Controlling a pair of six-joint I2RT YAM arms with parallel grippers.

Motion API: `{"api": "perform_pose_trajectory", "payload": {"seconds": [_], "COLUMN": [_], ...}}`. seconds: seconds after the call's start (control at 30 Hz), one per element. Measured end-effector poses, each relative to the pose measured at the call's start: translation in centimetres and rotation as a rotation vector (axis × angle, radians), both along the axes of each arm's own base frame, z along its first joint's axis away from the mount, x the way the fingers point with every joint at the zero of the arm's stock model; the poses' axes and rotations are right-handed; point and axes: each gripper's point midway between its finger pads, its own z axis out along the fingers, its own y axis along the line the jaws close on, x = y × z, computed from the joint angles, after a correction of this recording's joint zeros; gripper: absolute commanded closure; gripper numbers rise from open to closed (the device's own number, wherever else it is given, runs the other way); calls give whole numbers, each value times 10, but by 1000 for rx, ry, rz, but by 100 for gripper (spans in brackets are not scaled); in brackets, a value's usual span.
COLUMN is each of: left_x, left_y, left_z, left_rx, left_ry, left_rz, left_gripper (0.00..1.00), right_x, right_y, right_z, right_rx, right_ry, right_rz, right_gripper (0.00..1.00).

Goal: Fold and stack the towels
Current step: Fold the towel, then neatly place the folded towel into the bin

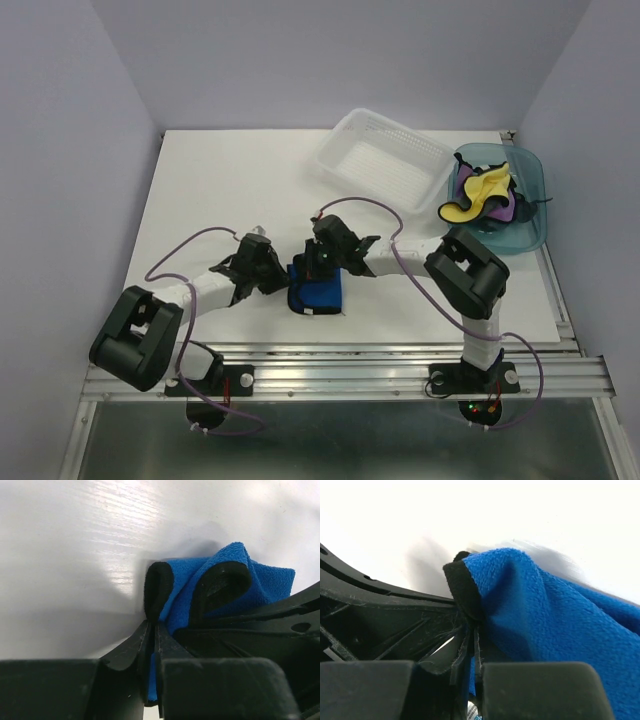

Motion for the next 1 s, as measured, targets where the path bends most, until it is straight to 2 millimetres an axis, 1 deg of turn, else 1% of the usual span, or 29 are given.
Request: {"api": "perform_pose_trajectory", "payload": {"seconds": [0.03,0.1,0.13,0.23,0.3,0.33,0.37,0.4,0.43,0.47,0.5,0.53,0.57,0.63,0.67,0.73,0.83,0.93,1.0], "left_x": [-1,-3,-4,-7,-11,-12,-12,-12,-13,-13,-12,-12,-12,-12,-12,-13,-13,-13,-9], "left_y": [1,4,5,12,17,19,21,22,23,24,24,24,24,24,24,24,22,18,13], "left_z": [0,1,2,5,7,10,14,17,20,25,28,32,33,34,34,31,22,15,16], "left_rx": [4,16,20,41,57,62,64,63,62,61,56,51,49,51,55,66,88,96,92], "left_ry": [3,6,5,6,9,3,-6,-14,-22,-36,-47,-58,-65,-72,-72,-67,-52,-46,-60], "left_rz": [4,8,11,25,36,43,48,51,55,58,60,58,57,47,41,25,-13,-54,-77], "left_gripper": [76,74,71,59,51,43,39,33,29,25,23,20,20,17,17,17,17,17,17], "right_x": [0,1,1,5,6,7,8,9,9,10,11,13,14,15,16,17,18,25,27], "right_y": [0,1,2,6,6,6,5,4,3,2,1,0,-1,-7,-9,-20,-41,-66,-78], "right_z": [0,2,3,9,16,18,25,34,44,53,66,82,92,121,128,152,161,157,151], "right_rx": [0,4,6,17,24,25,28,34,40,49,63,80,91,119,126,145,129,85,60], "right_ry": [0,-4,-3,-22,-42,-50,-68,-87,-108,-126,-154,-187,-211,-273,-288,-346,-381,-397,-394], "right_rz": [0,1,0,6,15,17,19,19,20,19,20,17,15,2,-4,-28,-71,-138,-166], "right_gripper": [79,68,65,48,42,35,32,27,19,14,9,0,0,0,0,0,0,0,0]}}
